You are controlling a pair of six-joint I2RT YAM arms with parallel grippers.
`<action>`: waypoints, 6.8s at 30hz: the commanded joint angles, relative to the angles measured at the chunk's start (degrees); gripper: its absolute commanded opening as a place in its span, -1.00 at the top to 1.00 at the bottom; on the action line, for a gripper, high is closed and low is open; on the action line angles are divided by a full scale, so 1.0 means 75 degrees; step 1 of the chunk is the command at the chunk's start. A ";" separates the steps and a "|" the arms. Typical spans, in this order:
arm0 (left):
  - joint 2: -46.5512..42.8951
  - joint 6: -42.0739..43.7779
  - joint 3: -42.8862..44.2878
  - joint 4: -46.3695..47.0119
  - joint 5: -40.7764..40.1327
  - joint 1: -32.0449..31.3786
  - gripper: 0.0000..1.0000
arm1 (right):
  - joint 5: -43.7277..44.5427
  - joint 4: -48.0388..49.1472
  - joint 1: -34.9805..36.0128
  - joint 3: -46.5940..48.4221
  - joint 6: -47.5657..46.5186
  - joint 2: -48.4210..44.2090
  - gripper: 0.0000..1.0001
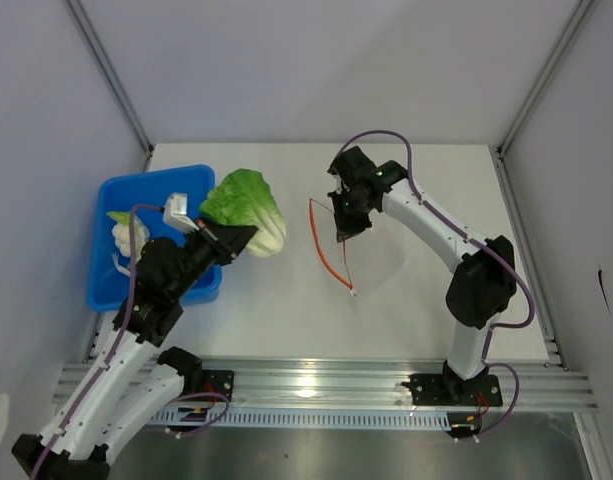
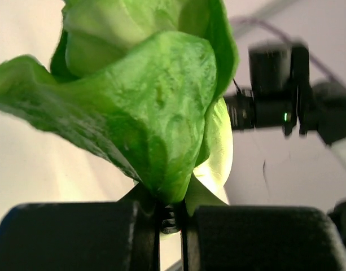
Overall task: Place the food in the zip-top bag and seal the zipper
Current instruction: Pick up the fake vegetable from the bin, then place the fake vegetable in the zipper food storage bag.
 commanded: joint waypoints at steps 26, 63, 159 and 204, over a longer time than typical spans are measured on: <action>0.2422 -0.0031 -0.0003 0.1622 -0.4933 -0.3892 0.99 | -0.2856 0.2778 0.0443 -0.1562 0.3807 -0.1977 1.00; 0.3536 0.0978 0.1669 -0.0411 -0.4346 -0.4842 0.95 | -0.2728 0.2919 0.0044 -0.1643 0.3576 -0.2211 1.00; 0.3700 -0.1391 -0.0003 0.1411 -0.0128 -0.2838 0.22 | -0.4438 0.4208 -0.1010 -0.2945 0.3398 -0.4004 1.00; 0.4380 -0.3992 -0.0589 0.2348 0.1395 -0.1994 0.20 | -0.4579 0.4126 -0.1093 -0.2945 0.3468 -0.4216 1.00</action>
